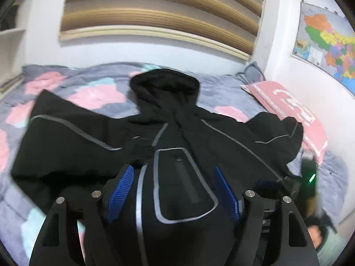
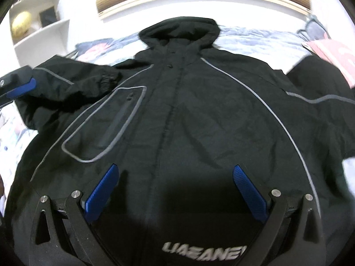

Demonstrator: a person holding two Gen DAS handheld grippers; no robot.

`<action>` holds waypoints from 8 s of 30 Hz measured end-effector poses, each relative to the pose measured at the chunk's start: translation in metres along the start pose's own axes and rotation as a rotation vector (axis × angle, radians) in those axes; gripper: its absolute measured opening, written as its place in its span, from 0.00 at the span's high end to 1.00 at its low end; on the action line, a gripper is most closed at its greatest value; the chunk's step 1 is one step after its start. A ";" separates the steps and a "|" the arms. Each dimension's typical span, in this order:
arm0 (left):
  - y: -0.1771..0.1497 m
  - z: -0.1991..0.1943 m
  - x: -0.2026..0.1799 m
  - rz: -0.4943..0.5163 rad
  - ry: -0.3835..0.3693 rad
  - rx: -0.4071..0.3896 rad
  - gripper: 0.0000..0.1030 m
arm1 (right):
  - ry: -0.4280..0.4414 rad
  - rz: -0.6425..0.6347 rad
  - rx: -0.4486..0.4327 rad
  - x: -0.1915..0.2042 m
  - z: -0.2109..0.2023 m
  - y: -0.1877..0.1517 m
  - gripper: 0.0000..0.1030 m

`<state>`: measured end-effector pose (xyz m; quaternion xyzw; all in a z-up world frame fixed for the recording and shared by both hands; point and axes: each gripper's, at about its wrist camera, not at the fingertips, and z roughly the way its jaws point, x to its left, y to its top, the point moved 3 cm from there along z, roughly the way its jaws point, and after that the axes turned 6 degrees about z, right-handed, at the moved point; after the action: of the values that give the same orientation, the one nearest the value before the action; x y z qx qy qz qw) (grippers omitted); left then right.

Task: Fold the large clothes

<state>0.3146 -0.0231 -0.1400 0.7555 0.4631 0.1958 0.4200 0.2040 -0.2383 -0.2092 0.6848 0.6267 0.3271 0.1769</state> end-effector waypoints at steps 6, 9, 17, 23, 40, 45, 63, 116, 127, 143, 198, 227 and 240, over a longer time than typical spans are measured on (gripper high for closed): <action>-0.027 -0.005 0.028 -0.118 0.019 -0.027 0.27 | 0.113 -0.074 0.016 0.060 0.000 0.063 0.00; -0.035 -0.006 0.037 -0.149 0.019 -0.047 0.27 | 0.165 -0.081 0.006 0.085 0.029 0.089 0.00; -0.049 0.012 0.052 -0.188 0.024 -0.043 0.27 | 0.258 0.072 0.156 0.109 0.133 0.108 0.07; -0.047 0.010 0.057 -0.200 0.029 -0.052 0.27 | 0.243 -0.020 0.188 0.130 0.155 0.100 0.53; 0.043 0.016 0.002 0.031 0.078 -0.004 0.27 | -0.222 -0.107 -0.169 -0.036 -0.038 0.132 0.61; -0.004 0.108 0.021 -0.096 0.071 0.199 0.27 | -0.269 0.026 0.011 -0.115 0.007 0.086 0.61; -0.031 0.126 0.015 -0.041 0.115 0.191 0.27 | -0.129 0.039 -0.081 -0.092 -0.029 0.101 0.26; -0.039 0.135 0.014 0.012 0.171 0.134 0.20 | -0.499 0.352 -0.138 -0.474 -0.115 0.122 0.90; -0.039 0.136 0.014 0.011 0.168 0.134 0.20 | -0.669 0.530 -0.155 -0.527 -0.167 0.069 0.88; -0.032 0.122 0.015 -0.004 0.122 0.132 0.20 | -0.348 0.414 -0.242 -0.397 -0.193 0.123 0.90; 0.012 0.121 0.070 -0.322 -0.001 0.279 0.51 | -0.232 0.106 0.081 -0.115 0.016 0.069 0.26; 0.041 0.026 0.091 -0.317 -0.131 0.060 0.24 | -0.075 0.098 -0.022 -0.058 0.014 0.119 0.14; -0.023 0.135 0.032 -0.157 0.072 0.125 0.24 | -0.118 -0.012 -0.034 -0.035 0.092 0.074 0.07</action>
<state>0.4104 -0.0515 -0.2384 0.7342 0.5470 0.1600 0.3690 0.3204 -0.2678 -0.2354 0.6961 0.6135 0.2957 0.2272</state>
